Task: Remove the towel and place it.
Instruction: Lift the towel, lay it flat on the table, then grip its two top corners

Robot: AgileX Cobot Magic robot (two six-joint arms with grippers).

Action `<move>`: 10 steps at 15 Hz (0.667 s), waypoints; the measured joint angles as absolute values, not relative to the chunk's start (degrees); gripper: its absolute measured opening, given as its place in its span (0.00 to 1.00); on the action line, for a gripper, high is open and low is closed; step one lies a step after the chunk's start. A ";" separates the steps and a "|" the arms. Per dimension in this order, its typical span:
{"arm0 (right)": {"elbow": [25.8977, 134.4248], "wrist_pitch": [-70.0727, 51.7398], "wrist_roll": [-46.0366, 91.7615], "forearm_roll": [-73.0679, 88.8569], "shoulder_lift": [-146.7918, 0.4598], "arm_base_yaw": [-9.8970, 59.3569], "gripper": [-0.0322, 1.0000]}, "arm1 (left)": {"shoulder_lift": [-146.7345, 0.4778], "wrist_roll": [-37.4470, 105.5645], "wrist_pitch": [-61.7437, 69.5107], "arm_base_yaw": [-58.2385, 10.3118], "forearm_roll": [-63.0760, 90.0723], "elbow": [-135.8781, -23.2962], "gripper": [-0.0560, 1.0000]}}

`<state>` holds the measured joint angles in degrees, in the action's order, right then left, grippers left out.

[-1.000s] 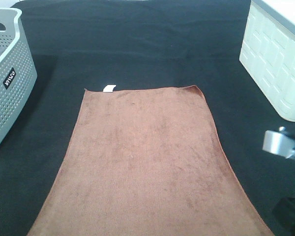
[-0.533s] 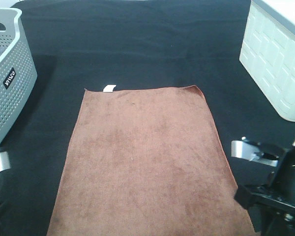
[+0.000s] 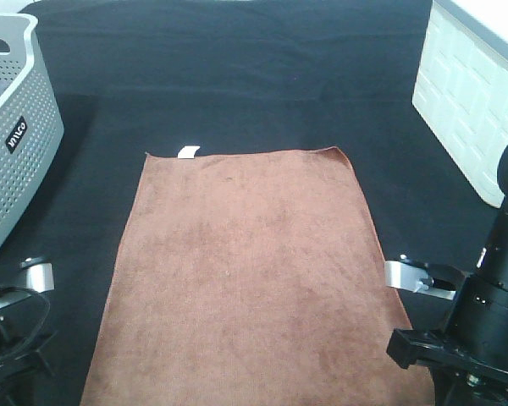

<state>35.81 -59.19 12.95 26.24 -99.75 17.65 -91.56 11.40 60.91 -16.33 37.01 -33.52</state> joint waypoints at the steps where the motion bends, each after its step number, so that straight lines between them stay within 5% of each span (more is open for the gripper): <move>1: 35.81 -59.01 13.01 26.36 -99.75 17.65 0.03 | -91.56 11.57 60.73 -16.56 37.01 -33.52 0.05; 5: 35.81 -58.04 13.98 24.47 -99.75 17.42 0.06 | -91.62 11.23 56.49 -22.52 35.52 -33.52 0.11; 10: 35.81 -57.87 14.27 24.87 -99.75 16.96 0.52 | -91.62 10.14 55.86 -26.30 36.61 -33.52 0.68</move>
